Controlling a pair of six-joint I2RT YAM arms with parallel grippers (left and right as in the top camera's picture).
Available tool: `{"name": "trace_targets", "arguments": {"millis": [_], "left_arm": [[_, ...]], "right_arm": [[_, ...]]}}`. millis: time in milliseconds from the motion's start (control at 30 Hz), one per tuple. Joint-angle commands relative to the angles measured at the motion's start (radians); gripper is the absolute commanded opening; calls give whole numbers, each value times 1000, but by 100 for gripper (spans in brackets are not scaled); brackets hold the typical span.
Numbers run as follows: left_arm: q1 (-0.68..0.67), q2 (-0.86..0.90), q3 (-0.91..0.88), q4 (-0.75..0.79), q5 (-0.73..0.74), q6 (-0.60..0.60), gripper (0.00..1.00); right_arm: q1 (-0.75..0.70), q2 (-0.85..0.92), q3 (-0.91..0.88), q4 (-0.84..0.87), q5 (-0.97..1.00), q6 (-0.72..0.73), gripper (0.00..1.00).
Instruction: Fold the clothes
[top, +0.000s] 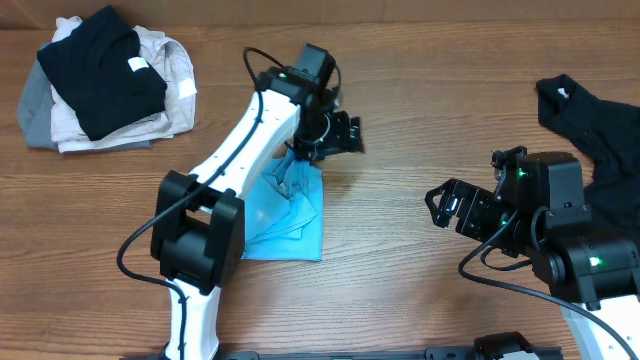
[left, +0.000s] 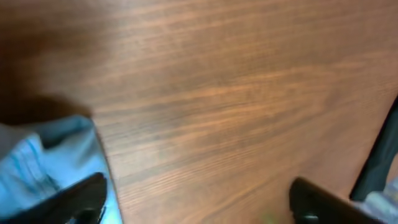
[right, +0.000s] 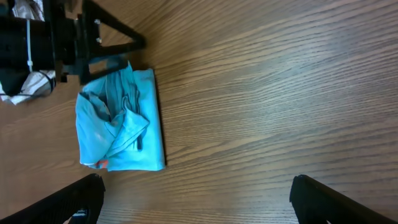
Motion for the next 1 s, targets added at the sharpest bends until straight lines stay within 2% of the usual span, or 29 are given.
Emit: {"name": "trace_targets", "arguments": {"millis": [0,267,433,533,600,700,967], "left_arm": [[19,-12,46,-62,16,21,100],[168,-61,208,-406,-197,112,100],[300,-149,228,-459,-203,246,100],[389,-153,224,-523,-224,340,98],[440,-141,207,-555,-180,415,97],[491,-126,151,-575,-70,536,98],[464,-126,-80,-447,-27,586,96]], "right_arm": [[1,-4,-3,2,-1,2,100],[1,-4,-4,-3,-1,1,100],[1,-4,-28,21,-5,2,100],[1,-4,-61,45,-36,2,100],[1,-4,-89,72,-56,2,100],[1,-3,-116,112,-85,2,100],[1,4,-127,141,-125,2,100]]}}
